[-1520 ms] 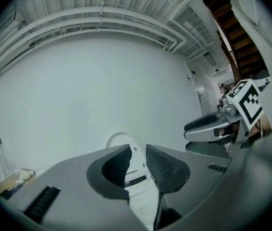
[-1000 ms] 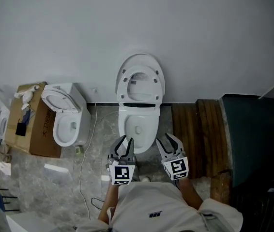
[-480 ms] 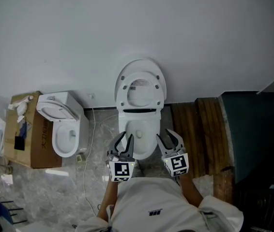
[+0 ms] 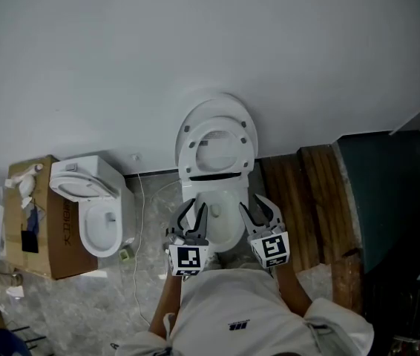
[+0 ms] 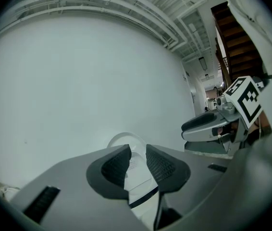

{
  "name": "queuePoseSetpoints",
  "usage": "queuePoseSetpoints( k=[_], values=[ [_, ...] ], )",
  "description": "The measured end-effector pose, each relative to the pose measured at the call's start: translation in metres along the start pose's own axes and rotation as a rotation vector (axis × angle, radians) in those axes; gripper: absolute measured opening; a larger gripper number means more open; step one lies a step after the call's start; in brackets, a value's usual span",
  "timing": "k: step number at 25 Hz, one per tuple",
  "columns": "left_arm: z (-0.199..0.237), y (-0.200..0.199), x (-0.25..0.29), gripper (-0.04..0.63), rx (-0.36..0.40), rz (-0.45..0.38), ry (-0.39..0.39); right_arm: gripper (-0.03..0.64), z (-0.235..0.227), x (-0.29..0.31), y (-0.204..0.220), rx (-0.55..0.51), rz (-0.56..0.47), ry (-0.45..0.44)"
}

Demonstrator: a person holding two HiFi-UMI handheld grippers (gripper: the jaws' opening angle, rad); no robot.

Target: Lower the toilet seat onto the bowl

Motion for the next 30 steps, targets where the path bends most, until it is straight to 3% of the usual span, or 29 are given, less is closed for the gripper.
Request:
queuePoseSetpoints(
  k=[13, 30],
  values=[
    [0.037, 0.018, 0.073, 0.123, -0.035, 0.009, 0.045, 0.166, -0.027, 0.071, 0.002, -0.022, 0.069, 0.033],
    [0.064, 0.047, 0.186, 0.154, -0.054, 0.109, -0.067, 0.167, -0.105, 0.169, 0.022, -0.049, 0.116, -0.086]
  ],
)
Point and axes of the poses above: the fingertips, and each gripper's own axes: x forward along the fingers, z to its left, y out of its underside, the point moved 3 cm from there along -x, backward along the fingers, and after that the axes turned 2 degrees about x, right-handed, at the moved point
